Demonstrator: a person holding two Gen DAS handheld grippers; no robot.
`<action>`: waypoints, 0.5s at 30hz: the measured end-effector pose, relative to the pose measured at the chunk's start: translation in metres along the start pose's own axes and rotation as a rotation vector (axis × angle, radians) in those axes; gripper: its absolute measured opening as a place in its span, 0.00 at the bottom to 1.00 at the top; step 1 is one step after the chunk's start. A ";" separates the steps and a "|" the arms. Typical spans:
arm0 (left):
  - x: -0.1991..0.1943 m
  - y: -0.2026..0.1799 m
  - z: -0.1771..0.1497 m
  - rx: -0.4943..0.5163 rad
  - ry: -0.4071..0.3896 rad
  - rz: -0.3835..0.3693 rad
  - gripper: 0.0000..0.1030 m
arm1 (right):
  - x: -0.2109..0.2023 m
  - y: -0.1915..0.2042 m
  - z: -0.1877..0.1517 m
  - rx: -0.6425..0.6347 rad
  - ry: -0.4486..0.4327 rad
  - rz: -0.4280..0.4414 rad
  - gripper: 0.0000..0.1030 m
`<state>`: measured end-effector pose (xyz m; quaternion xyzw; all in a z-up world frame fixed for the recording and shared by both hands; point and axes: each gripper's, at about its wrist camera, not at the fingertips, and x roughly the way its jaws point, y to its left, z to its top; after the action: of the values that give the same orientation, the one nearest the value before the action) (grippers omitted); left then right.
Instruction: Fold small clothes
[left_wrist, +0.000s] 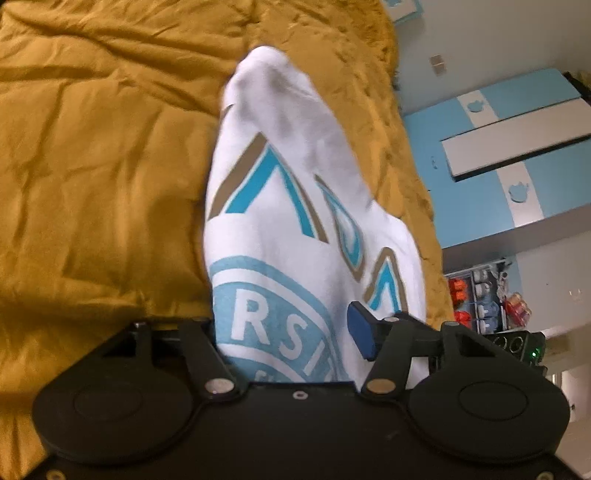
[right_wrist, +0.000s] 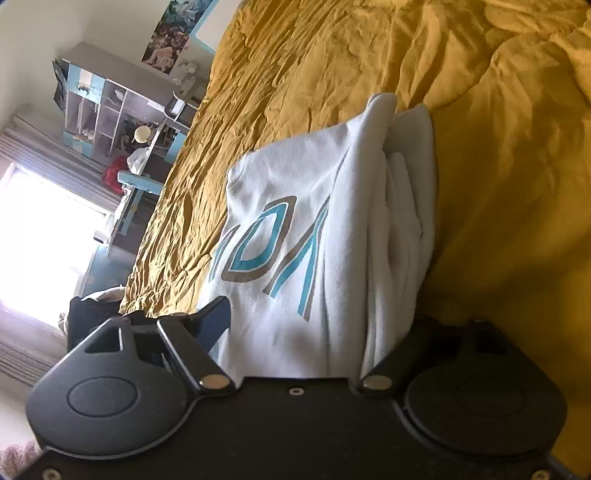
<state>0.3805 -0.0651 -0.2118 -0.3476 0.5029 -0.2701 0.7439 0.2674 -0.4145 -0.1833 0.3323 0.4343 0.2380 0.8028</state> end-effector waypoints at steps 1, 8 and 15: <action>-0.002 -0.002 -0.002 0.004 -0.010 -0.003 0.53 | -0.002 0.002 -0.001 -0.005 -0.004 -0.014 0.56; -0.011 -0.022 -0.005 0.063 -0.041 0.054 0.28 | -0.012 0.008 0.002 0.042 -0.050 -0.052 0.23; -0.050 -0.045 0.007 0.128 -0.059 0.048 0.25 | -0.022 0.061 0.006 -0.066 -0.085 -0.102 0.22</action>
<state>0.3677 -0.0532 -0.1464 -0.2949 0.4709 -0.2734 0.7852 0.2558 -0.3911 -0.1237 0.2929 0.4083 0.1965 0.8419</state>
